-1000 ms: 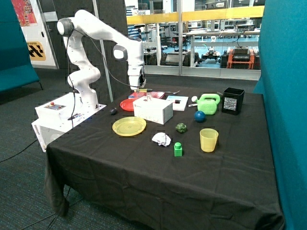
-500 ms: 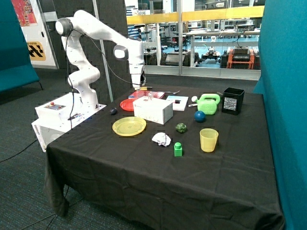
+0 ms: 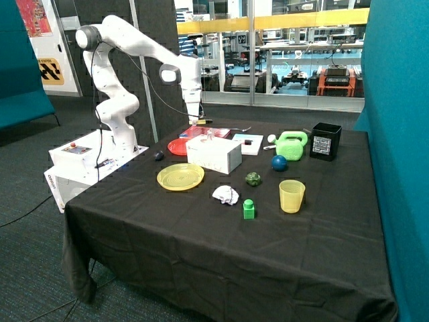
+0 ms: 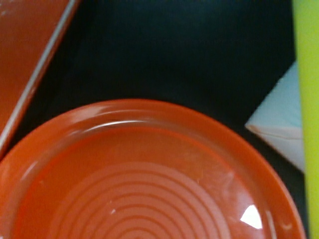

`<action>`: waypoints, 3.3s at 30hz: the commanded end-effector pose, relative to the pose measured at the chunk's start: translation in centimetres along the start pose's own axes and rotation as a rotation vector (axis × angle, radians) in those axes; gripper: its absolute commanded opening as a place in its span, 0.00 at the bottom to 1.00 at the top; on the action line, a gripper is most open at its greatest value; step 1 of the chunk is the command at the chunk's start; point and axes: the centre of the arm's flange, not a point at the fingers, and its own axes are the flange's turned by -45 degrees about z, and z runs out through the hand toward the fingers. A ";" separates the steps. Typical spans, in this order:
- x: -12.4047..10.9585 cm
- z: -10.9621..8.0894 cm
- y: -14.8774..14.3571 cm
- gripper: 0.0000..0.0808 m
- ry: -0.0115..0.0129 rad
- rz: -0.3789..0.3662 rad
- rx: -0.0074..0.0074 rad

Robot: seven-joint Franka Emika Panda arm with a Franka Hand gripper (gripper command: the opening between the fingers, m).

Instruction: Put a highlighter on each book

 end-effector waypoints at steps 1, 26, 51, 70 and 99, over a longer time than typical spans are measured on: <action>0.0 0.7 -3.5 0.00 0.0022 -0.083 0.0035; 2.7 2.7 -10.2 0.00 0.0024 -0.207 0.0033; 6.9 7.6 -14.9 0.00 0.0024 -0.221 0.0033; 7.5 11.5 -16.4 0.00 0.0024 -0.192 0.0034; 7.9 12.7 -16.0 0.37 0.0023 -0.162 0.0034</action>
